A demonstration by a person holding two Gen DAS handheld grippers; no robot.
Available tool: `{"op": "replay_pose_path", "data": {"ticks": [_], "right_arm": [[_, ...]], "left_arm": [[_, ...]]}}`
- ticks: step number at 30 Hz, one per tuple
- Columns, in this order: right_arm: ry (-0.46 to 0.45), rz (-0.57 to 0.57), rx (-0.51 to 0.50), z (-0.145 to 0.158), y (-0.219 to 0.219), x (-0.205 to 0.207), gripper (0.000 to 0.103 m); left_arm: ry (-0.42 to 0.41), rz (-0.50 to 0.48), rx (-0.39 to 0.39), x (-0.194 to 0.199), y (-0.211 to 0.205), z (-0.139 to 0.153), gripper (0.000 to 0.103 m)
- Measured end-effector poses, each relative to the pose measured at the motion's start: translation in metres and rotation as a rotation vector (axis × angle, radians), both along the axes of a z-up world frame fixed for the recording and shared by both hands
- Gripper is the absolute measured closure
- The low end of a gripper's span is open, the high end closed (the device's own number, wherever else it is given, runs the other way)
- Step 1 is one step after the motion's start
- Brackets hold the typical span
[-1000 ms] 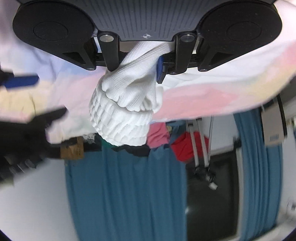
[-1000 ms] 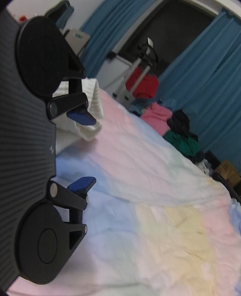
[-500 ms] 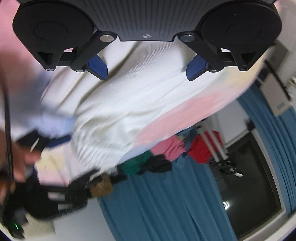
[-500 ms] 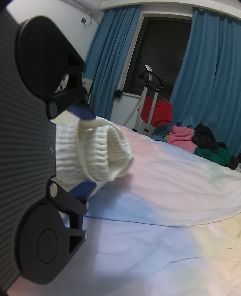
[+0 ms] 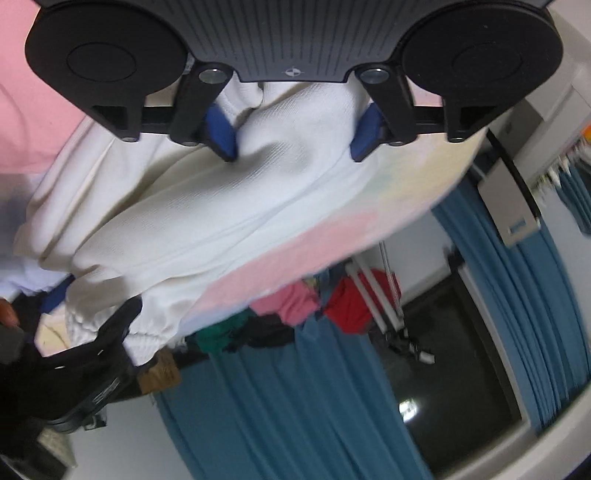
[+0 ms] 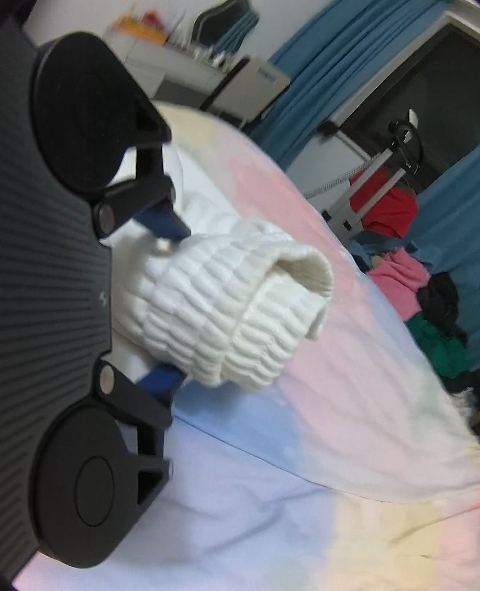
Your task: Fold clothes
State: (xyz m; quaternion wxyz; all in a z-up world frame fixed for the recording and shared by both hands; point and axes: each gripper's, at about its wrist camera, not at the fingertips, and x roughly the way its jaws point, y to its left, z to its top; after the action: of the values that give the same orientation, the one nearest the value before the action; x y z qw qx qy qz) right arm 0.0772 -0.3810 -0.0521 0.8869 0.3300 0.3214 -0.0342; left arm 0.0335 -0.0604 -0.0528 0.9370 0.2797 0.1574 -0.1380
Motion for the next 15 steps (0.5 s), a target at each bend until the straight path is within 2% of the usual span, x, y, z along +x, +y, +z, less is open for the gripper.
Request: {"op": "replay_pose_path", "data": {"ticks": [3,4,5,8,10,15], "right_arm": [[-0.043,-0.022,0.006,0.005,-0.004,-0.004,0.064],[-0.069,-0.024,0.013,0.009,-0.006,-0.007,0.065],[-0.095,-0.025,0.018,0.012,-0.007,-0.010,0.067],[-0.158,-0.007,-0.025,0.028,-0.004,-0.021,0.069],[-0.161,-0.009,-0.030,0.031,-0.005,-0.026,0.069],[0.006,-0.078,0.042,0.002,-0.019,-0.027,0.069]], "left_arm": [[-0.003,-0.032,-0.035,-0.014,0.002,0.008,0.068],[0.002,-0.046,-0.054,-0.020,0.005,0.012,0.080],[0.009,-0.059,-0.069,-0.027,0.008,0.018,0.085],[0.034,-0.105,-0.093,-0.044,0.016,0.030,0.090],[0.074,-0.136,-0.097,-0.050,0.020,0.034,0.095],[0.198,-0.183,-0.078,-0.062,0.025,0.027,0.095]]}}
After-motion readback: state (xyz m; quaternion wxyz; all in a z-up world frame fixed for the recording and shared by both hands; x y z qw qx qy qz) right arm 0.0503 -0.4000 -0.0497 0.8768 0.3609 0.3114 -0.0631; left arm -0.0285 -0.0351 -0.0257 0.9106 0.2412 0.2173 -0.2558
